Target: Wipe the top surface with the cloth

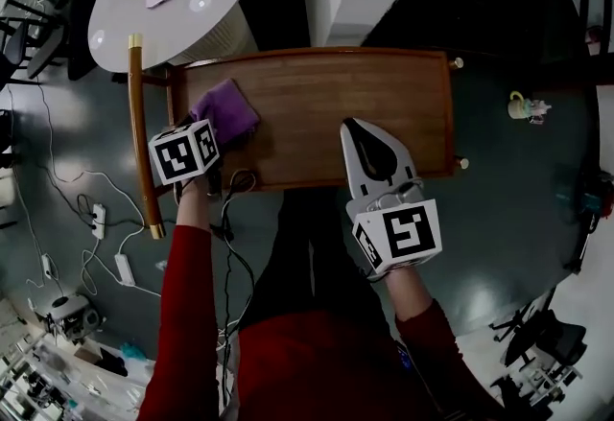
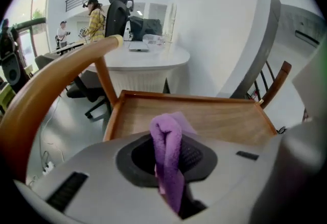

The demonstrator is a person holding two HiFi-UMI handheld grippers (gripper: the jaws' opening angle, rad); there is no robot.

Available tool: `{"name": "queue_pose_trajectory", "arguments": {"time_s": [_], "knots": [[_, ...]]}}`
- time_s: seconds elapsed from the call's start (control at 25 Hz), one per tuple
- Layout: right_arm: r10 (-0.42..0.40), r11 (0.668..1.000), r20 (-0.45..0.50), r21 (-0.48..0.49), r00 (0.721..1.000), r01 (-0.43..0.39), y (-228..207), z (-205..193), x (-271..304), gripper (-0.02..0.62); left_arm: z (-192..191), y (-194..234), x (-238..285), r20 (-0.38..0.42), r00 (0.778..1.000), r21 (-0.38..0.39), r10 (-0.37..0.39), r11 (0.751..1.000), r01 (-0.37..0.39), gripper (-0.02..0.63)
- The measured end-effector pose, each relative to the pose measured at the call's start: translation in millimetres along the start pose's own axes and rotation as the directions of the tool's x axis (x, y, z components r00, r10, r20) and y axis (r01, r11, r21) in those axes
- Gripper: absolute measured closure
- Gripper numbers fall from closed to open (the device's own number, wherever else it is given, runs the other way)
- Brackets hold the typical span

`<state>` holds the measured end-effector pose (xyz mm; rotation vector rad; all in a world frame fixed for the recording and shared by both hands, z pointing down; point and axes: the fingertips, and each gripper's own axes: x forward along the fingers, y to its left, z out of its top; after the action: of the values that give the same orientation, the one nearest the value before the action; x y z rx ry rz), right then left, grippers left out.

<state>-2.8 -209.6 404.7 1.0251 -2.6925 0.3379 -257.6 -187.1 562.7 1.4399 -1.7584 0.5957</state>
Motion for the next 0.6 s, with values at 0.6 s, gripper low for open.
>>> {"name": "queue_pose_trajectory", "arguments": {"time_s": [0.6], "knots": [[-0.114, 0.989, 0.016, 0.094, 0.993, 0.112, -10.0, -17.3, -53.0, 0.583, 0.3, -114.5, -63.9, 0.085, 0.976, 0.228, -0.199, 0.958, 0.175, 0.543]]}}
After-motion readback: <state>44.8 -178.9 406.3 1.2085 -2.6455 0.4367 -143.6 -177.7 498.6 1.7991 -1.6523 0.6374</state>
